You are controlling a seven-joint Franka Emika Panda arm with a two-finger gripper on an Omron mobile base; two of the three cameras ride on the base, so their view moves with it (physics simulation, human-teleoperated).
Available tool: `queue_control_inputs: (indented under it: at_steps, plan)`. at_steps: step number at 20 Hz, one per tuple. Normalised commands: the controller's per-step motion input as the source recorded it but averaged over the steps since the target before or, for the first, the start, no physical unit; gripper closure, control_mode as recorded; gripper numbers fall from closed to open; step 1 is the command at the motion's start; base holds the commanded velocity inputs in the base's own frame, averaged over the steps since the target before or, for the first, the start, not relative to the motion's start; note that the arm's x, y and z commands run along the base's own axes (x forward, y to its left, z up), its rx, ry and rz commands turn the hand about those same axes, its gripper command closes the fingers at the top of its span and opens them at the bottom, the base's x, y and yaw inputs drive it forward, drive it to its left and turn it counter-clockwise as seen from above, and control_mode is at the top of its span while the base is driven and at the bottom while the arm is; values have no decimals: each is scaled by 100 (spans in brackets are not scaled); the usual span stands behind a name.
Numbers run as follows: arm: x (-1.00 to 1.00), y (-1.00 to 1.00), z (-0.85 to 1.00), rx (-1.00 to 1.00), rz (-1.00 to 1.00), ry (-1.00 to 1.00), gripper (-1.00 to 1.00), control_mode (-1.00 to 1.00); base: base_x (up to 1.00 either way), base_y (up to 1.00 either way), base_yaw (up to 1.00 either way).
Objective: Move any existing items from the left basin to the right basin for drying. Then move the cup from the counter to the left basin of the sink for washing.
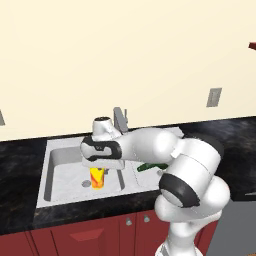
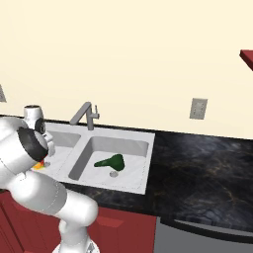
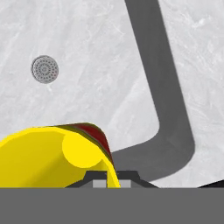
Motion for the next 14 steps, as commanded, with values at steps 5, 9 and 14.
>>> queue_control_inputs:
  at_steps: [5, 9, 14]
  plan:
    - [2, -1, -21, 0, 0, 0, 100, -100, 0, 0, 0]
    - [0, 0, -14, 0, 0, 0, 100, -100, 0, 0, 0]
    - [0, 0, -18, 0, 0, -1, 100, -100, 0, 0, 0]
